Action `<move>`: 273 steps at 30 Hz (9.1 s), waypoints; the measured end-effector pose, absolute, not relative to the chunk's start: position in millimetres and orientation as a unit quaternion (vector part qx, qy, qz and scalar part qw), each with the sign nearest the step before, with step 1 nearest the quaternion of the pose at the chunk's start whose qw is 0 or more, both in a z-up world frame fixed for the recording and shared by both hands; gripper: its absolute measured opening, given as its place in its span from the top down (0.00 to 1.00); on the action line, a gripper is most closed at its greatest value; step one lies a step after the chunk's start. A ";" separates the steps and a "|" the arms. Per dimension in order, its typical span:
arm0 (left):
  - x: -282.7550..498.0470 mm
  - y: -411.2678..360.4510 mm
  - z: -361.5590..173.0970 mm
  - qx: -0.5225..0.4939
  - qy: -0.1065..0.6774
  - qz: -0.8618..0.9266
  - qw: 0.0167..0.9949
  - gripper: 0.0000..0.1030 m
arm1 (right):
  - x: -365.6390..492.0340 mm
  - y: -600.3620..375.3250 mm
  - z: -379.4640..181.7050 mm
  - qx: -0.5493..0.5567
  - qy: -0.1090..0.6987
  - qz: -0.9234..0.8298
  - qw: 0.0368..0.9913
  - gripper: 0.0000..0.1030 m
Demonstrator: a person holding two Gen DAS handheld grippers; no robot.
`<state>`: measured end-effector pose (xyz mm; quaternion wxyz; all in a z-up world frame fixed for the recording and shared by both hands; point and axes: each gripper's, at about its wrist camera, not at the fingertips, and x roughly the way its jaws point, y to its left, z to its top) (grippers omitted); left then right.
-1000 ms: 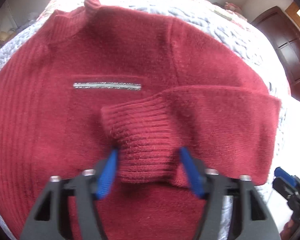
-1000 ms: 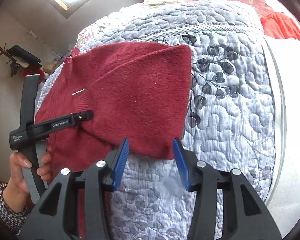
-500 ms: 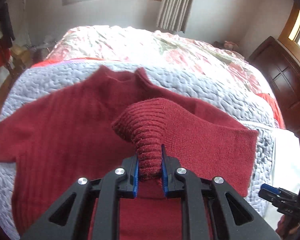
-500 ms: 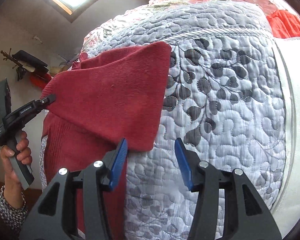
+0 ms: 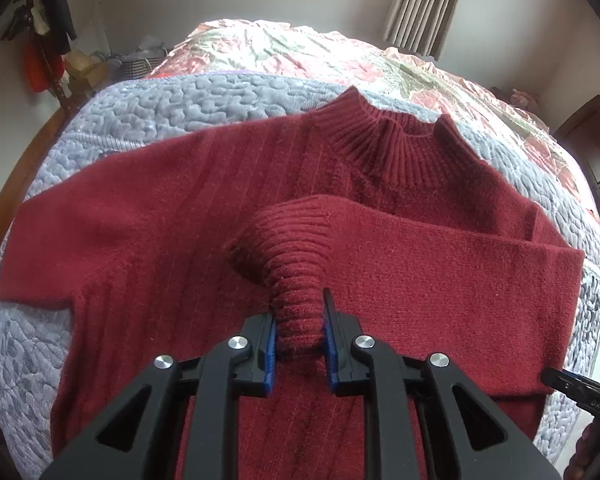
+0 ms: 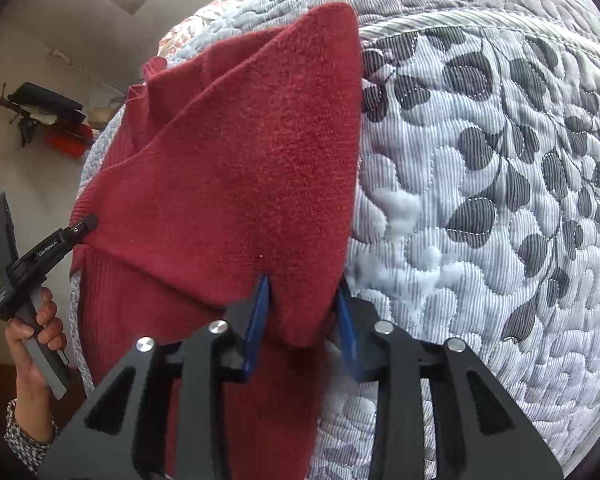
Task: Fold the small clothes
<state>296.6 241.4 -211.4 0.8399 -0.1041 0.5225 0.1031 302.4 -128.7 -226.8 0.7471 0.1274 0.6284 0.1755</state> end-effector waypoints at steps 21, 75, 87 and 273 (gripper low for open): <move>284.7 269.8 -243.1 -0.213 0.605 0.124 0.757 0.49 | 293.0 -53.3 -191.9 0.038 0.608 0.182 0.772 0.59; 280.0 389.6 -173.1 -0.210 0.565 0.159 0.782 0.39 | 279.1 48.3 -171.7 -0.010 0.596 0.164 0.786 0.43; 132.3 608.1 -211.7 -0.433 0.519 0.260 0.690 0.34 | 267.1 147.3 -180.9 -0.043 0.606 0.200 0.769 0.43; 97.5 368.1 -180.6 0.001 0.603 0.065 0.795 0.20 | 88.7 -65.0 -162.4 0.049 0.641 0.098 0.760 0.55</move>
